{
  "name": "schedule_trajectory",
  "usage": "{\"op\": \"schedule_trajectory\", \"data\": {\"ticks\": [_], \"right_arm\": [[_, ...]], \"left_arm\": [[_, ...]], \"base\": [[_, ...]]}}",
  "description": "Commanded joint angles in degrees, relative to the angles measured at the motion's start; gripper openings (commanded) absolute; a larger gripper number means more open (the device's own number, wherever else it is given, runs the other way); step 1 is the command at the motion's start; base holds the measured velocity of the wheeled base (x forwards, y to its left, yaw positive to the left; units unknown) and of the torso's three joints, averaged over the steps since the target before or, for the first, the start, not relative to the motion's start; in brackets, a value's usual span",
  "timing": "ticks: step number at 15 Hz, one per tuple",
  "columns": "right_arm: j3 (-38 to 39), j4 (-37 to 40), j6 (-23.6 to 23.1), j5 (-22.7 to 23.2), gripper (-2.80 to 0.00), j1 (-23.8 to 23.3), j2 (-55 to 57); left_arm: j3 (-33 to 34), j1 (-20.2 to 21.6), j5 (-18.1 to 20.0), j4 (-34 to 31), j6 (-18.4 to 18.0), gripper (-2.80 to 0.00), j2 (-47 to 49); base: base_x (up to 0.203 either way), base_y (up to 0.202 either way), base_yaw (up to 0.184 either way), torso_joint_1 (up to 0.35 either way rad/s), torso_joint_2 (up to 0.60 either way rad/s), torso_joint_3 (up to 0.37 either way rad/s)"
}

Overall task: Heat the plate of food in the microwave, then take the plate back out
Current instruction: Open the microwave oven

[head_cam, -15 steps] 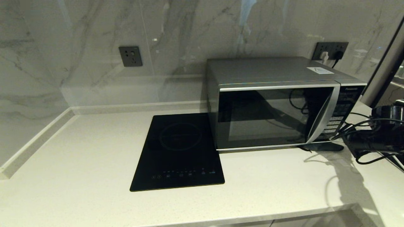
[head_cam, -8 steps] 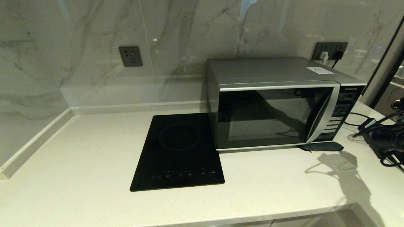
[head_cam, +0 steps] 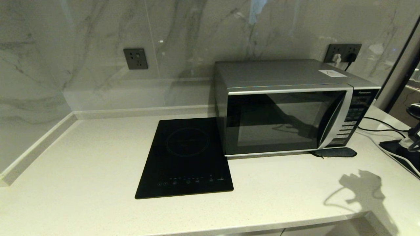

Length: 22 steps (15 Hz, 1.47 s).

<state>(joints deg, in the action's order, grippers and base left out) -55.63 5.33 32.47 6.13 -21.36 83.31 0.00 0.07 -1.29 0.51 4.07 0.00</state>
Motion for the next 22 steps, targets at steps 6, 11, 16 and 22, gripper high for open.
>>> {"op": "schedule_trajectory", "data": {"ticks": [6,11,16,22], "right_arm": [[6.0,9.4,-8.4,-5.6,-2.8,9.7,-27.8],[12.5,17.0,-13.1,-7.4,-2.8,18.0,-51.1],[22.4,28.0,-15.6,-7.3,-2.8,21.8,-69.7],[29.2,36.6,-18.4,-5.0,-2.8,21.5,-83.4]], "left_arm": [[0.0,0.0,0.0,0.0,0.1,-2.8,0.1],[0.0,0.0,0.0,0.0,0.1,-2.8,0.1],[0.0,0.0,0.0,0.0,0.1,-2.8,0.1],[0.0,0.0,-0.1,0.0,0.1,-2.8,0.1]], "base": [[0.0,0.0,0.0,0.0,0.0,0.0],[0.0,0.0,0.0,0.0,0.0,0.0],[0.0,0.0,0.0,0.0,0.0,0.0],[0.0,0.0,0.0,0.0,0.0,0.0]]}}
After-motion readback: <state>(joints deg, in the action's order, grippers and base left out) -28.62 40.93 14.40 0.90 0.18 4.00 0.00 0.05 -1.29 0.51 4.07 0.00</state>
